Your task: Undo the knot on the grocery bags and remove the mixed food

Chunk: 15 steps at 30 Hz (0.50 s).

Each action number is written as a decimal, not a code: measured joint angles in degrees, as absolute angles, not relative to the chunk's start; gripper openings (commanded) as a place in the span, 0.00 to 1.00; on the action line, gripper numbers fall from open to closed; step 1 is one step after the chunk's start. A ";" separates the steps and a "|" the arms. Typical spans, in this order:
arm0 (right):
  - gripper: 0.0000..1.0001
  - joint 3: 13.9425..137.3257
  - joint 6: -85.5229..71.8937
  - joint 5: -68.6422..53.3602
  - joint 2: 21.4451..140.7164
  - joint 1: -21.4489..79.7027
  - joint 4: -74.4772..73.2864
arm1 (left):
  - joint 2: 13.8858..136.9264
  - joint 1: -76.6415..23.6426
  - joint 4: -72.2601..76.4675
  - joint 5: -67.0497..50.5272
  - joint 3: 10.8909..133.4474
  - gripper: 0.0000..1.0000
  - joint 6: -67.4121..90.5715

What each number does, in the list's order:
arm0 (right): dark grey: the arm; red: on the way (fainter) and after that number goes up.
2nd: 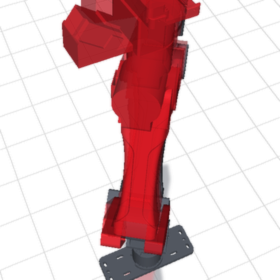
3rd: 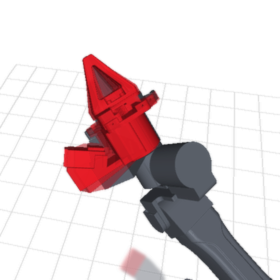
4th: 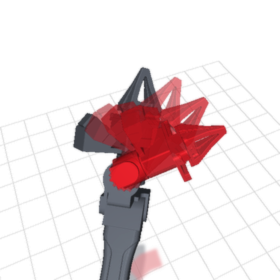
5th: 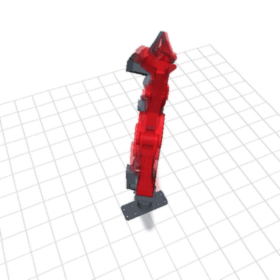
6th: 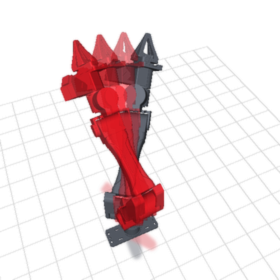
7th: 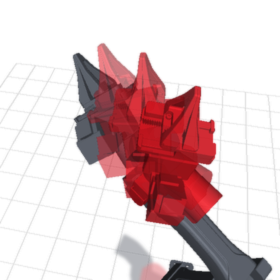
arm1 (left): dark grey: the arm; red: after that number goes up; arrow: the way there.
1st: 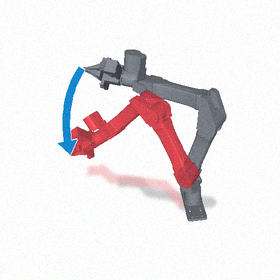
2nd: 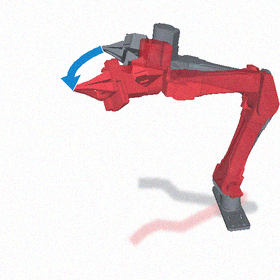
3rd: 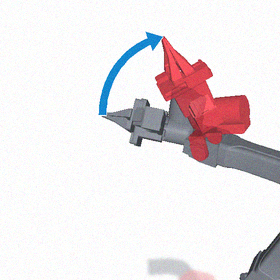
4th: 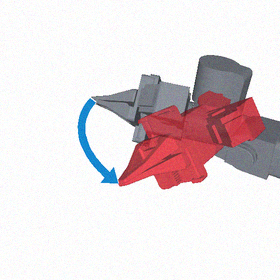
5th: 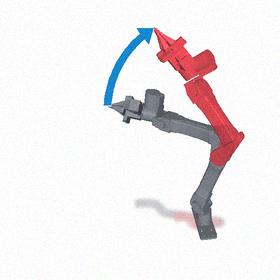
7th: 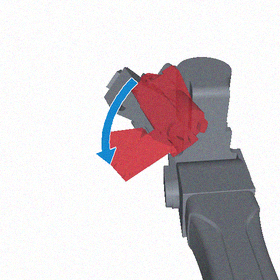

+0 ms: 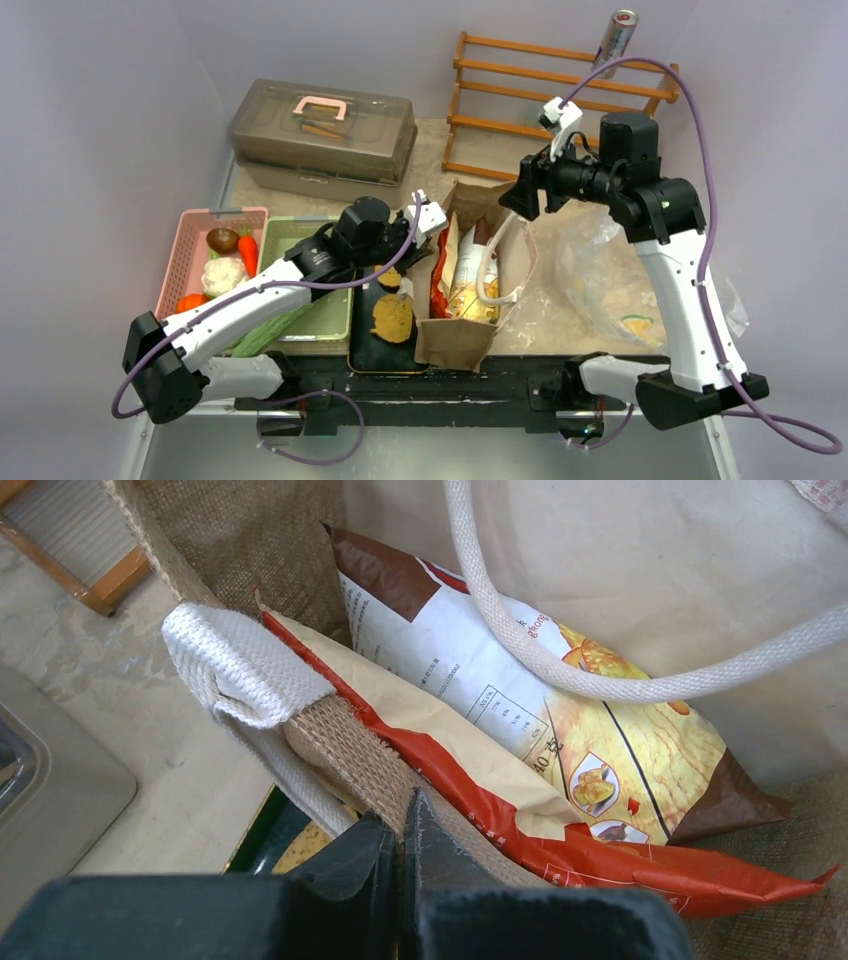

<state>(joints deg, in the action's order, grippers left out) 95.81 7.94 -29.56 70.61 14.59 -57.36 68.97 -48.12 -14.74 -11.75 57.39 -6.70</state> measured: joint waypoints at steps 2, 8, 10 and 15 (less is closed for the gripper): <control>0.64 94.74 4.71 -31.11 69.84 16.47 -55.07 | 68.99 -48.21 -14.24 -11.75 57.39 0.00 -6.13; 0.67 78.81 -4.99 -32.73 69.47 22.15 -46.30 | 68.99 -48.21 -13.37 -11.81 57.36 0.00 -3.53; 0.65 72.79 -8.69 -31.62 69.56 23.05 -42.96 | 68.99 -48.21 -13.28 -11.79 57.36 0.00 -3.09; 0.71 64.27 -17.96 -23.35 69.91 28.69 -35.92 | 68.97 -48.21 -12.67 -11.73 57.12 0.00 -2.35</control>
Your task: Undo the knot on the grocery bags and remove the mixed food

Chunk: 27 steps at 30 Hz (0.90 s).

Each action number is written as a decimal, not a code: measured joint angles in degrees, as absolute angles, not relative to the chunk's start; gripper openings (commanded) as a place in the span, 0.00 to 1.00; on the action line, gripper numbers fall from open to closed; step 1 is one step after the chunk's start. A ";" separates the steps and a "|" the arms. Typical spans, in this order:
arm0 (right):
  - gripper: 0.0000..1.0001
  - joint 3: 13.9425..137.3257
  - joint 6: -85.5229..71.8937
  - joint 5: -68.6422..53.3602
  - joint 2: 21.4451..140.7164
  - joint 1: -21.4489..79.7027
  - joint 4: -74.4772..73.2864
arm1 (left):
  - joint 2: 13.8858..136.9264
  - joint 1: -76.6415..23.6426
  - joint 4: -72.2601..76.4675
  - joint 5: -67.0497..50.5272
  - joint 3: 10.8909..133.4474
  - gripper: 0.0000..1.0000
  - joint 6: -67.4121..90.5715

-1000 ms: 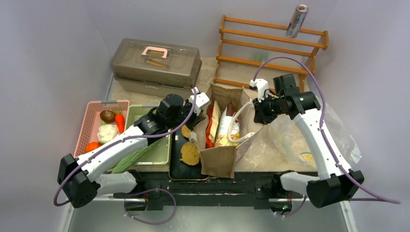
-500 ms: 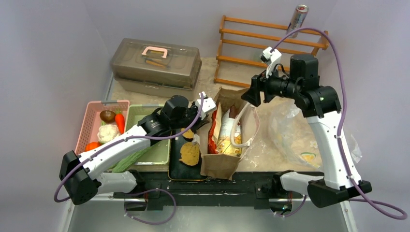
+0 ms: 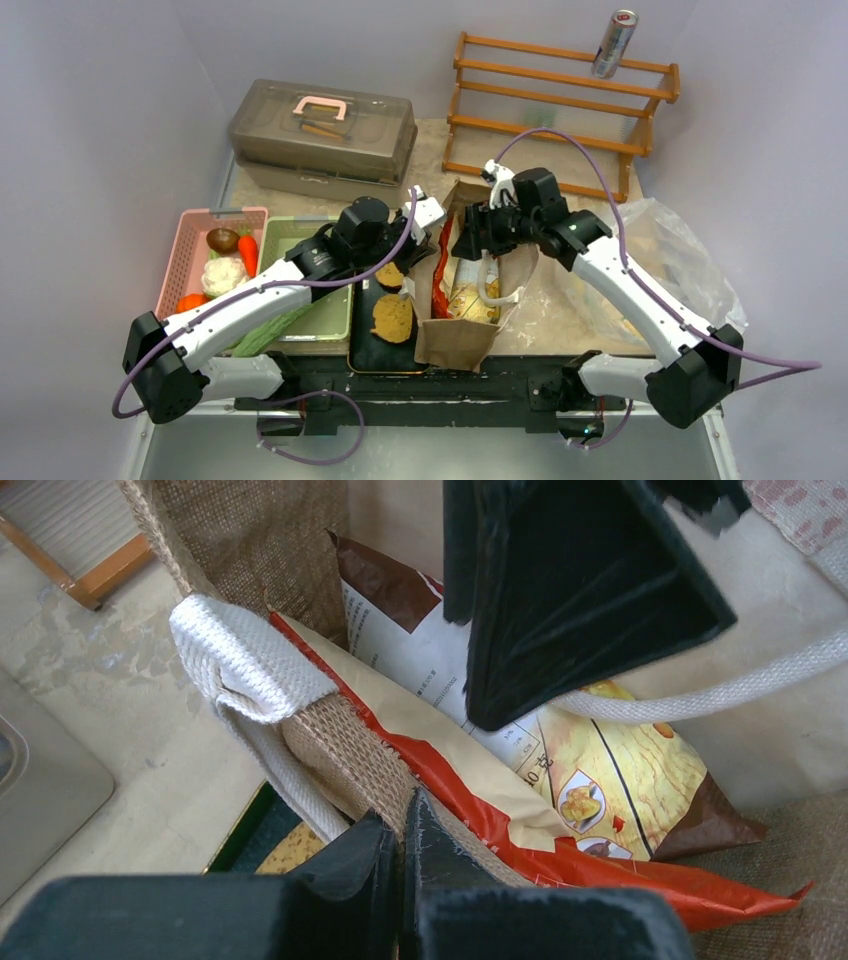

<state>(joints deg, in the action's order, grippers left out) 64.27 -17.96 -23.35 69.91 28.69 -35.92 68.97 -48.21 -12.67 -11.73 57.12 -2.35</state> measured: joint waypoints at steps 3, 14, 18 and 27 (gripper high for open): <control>0.71 63.51 -21.17 -20.75 70.11 32.25 -31.29 | 68.97 -48.21 -11.22 -11.53 56.31 0.00 -2.17; 0.72 59.33 -27.53 -10.04 74.04 36.14 -24.80 | 69.04 -48.31 -10.13 -10.87 55.88 0.00 -2.04; 0.75 59.33 -28.51 -9.52 75.99 36.80 -23.68 | 69.04 -48.25 -9.87 -9.91 55.37 0.00 -2.11; 0.12 59.27 -28.73 -10.57 78.39 37.50 -20.97 | 68.99 -48.01 -9.23 -8.43 54.48 0.00 -2.55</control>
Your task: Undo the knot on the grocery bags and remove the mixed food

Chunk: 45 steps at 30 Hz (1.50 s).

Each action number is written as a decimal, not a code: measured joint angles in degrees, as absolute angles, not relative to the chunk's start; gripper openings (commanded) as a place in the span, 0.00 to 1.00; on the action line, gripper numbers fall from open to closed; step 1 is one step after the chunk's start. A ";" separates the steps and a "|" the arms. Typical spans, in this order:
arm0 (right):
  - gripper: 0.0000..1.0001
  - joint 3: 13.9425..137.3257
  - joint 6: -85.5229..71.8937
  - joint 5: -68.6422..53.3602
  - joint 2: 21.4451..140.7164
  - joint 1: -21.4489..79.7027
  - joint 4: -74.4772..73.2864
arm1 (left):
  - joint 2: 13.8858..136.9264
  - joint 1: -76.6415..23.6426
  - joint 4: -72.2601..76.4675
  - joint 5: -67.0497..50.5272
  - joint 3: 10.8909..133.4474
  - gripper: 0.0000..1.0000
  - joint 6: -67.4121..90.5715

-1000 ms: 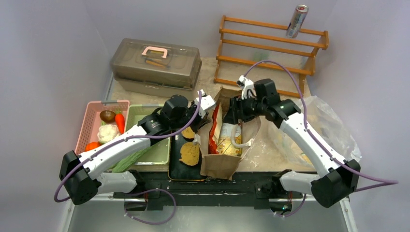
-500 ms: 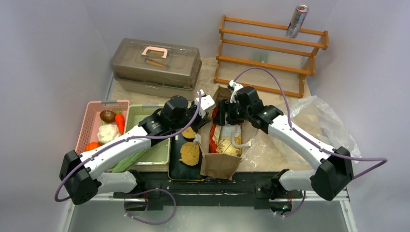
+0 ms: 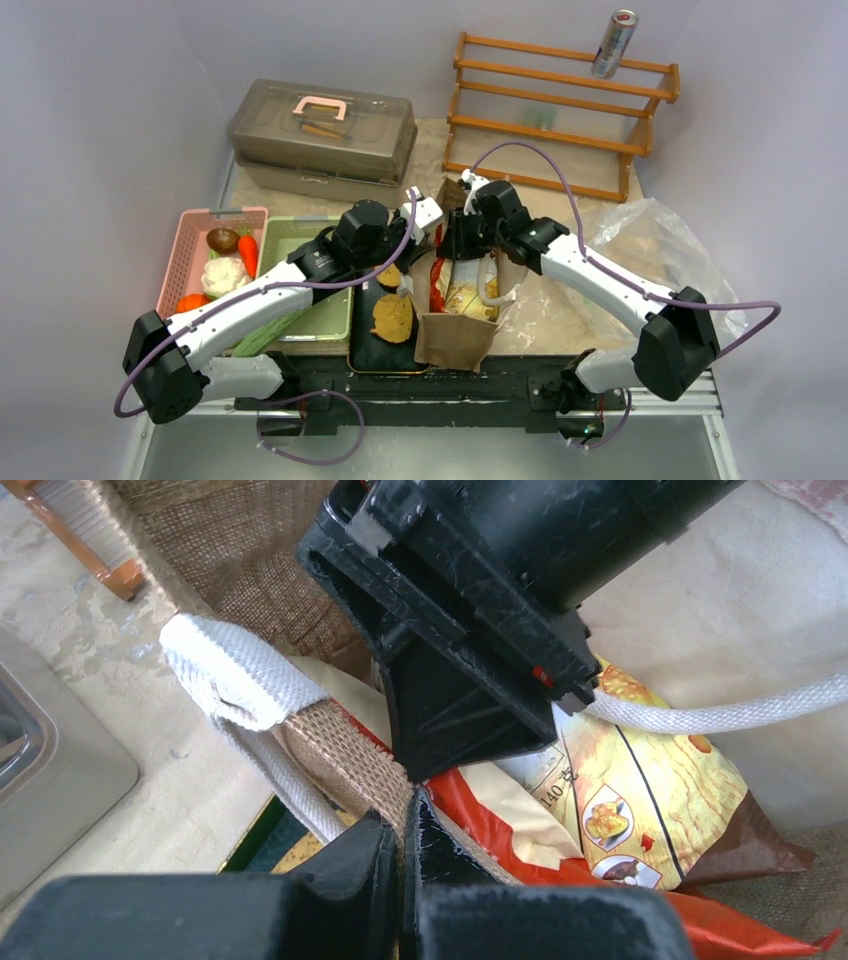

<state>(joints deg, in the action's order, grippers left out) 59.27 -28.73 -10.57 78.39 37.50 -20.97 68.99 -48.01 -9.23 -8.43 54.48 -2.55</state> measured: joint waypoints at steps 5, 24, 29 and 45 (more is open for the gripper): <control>0.00 58.81 -27.49 -11.77 78.65 37.41 -20.56 | 68.84 -48.34 -8.38 -8.97 54.41 0.00 -2.50; 0.00 71.79 -15.44 -15.40 65.76 37.04 -36.27 | 64.38 -48.01 -8.45 -13.98 54.13 0.58 -1.39; 0.00 75.81 -12.84 -16.05 63.55 36.93 -38.26 | 61.65 -47.92 -10.39 -17.63 56.10 0.82 -3.09; 0.00 86.26 3.88 -23.97 60.80 35.94 -44.23 | 64.49 -41.15 -25.04 -40.62 82.21 0.87 -21.39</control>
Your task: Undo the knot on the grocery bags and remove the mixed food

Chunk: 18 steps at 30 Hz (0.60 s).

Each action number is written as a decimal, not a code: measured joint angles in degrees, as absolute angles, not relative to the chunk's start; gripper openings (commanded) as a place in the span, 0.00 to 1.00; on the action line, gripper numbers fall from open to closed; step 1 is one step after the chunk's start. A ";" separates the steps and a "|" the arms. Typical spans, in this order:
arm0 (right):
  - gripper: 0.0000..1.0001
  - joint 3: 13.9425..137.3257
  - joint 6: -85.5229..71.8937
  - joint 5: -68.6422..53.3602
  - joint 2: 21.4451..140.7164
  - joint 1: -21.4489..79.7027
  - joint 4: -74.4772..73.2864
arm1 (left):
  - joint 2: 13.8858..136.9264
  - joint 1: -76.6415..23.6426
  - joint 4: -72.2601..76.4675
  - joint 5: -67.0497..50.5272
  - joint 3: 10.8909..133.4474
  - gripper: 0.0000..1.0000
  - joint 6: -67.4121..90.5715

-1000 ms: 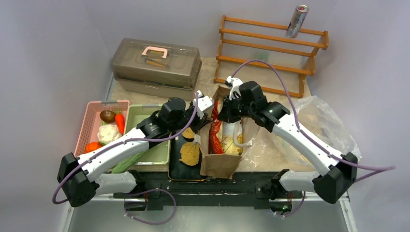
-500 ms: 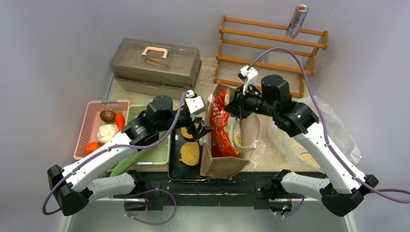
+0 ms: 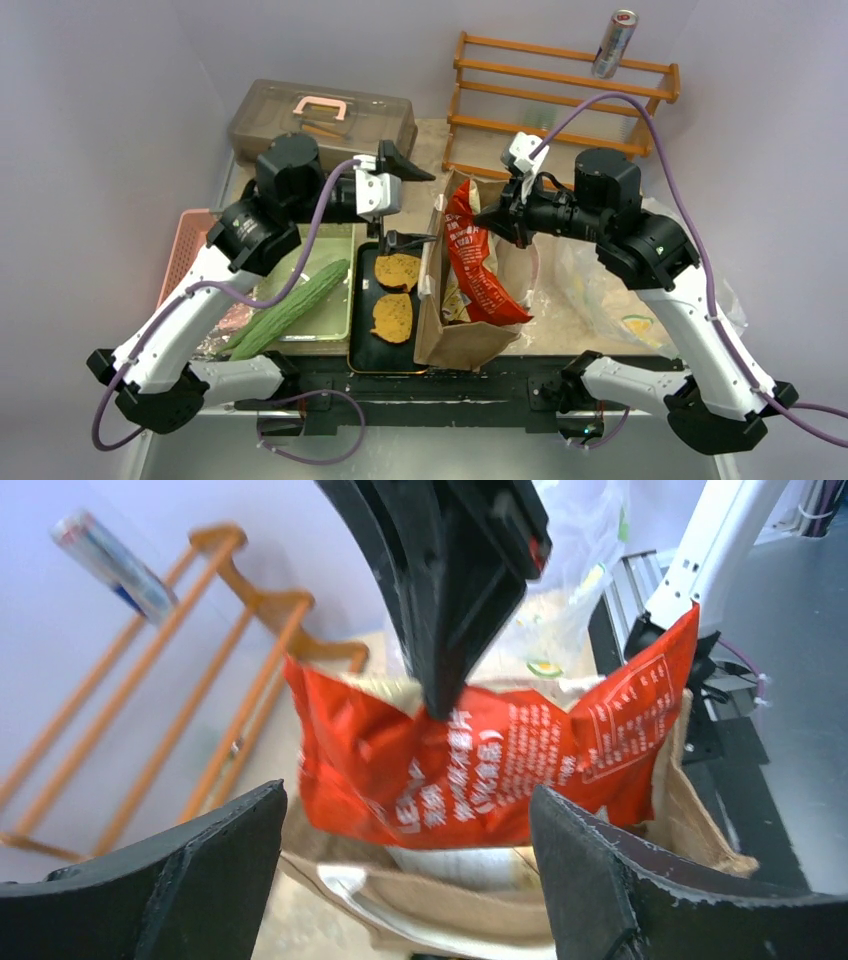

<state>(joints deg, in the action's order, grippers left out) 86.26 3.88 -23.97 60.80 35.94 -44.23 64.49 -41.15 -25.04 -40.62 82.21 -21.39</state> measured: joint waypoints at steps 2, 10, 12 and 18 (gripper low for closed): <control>0.00 88.12 6.31 -25.26 61.32 35.94 -45.28 | 68.01 -40.88 -28.58 -42.98 89.12 0.87 -23.90; 0.00 93.10 14.00 -28.75 63.02 35.94 -48.80 | 80.40 -40.25 -41.67 -49.78 108.77 0.89 -33.23; 0.00 93.78 15.42 -29.58 63.55 35.94 -49.60 | 81.38 -40.27 -43.81 -50.92 109.25 0.89 -35.75; 0.00 94.94 18.87 -31.73 65.41 35.94 -51.66 | 85.25 -41.41 -48.97 -51.59 112.07 0.92 -42.85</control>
